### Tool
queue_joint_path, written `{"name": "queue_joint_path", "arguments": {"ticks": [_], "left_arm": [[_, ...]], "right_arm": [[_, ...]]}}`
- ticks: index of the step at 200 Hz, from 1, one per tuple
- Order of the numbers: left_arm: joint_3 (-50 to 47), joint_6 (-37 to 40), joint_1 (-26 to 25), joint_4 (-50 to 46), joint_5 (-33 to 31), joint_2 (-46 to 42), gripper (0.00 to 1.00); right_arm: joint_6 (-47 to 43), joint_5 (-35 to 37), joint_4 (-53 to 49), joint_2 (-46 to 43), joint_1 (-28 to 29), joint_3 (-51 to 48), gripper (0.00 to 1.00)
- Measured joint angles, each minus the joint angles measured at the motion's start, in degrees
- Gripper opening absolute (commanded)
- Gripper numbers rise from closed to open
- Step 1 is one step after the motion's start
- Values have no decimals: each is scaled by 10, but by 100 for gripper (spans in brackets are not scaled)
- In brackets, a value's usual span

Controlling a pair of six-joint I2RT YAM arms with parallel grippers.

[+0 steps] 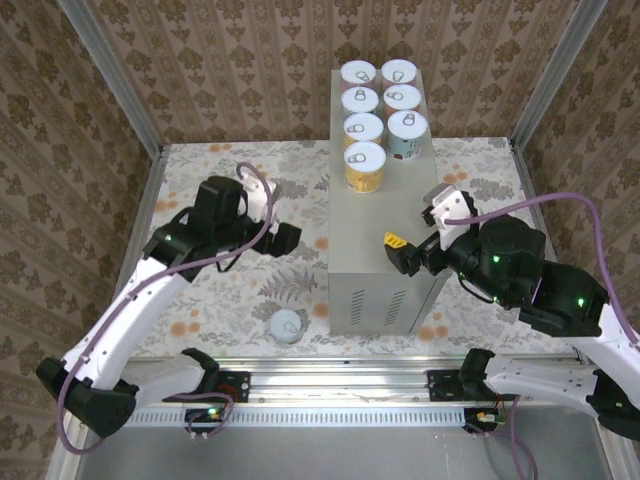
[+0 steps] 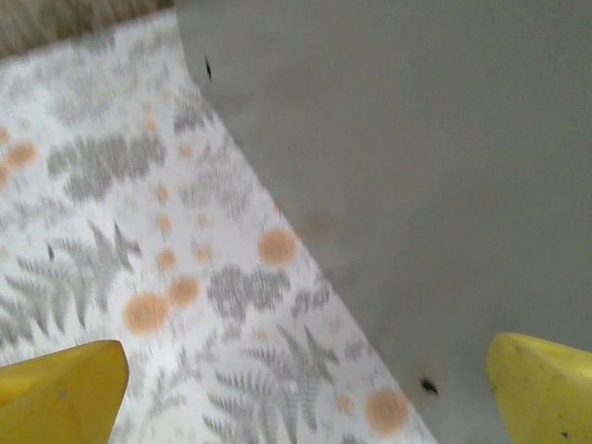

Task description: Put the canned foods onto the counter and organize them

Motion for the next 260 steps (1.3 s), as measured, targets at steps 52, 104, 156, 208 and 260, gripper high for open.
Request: {"name": "queue_joint_path", "arguments": {"ticks": [52, 104, 156, 208, 260], "left_arm": [[-179, -122, -63, -31, -12, -59, 100], [-251, -209, -185, -30, -63, -63, 100], [-305, -255, -241, -26, -89, -29, 100], [-338, -288, -274, -1, -107, -20, 100], [-348, -308, -290, 24, -135, 9, 88]], "right_arm": [[-8, -140, -70, 91, 0, 69, 100], [-17, -221, -96, 123, 15, 70, 100], [-33, -261, -111, 135, 52, 76, 100], [-38, -258, -114, 143, 88, 83, 100], [-37, -257, -113, 139, 104, 80, 100]]}}
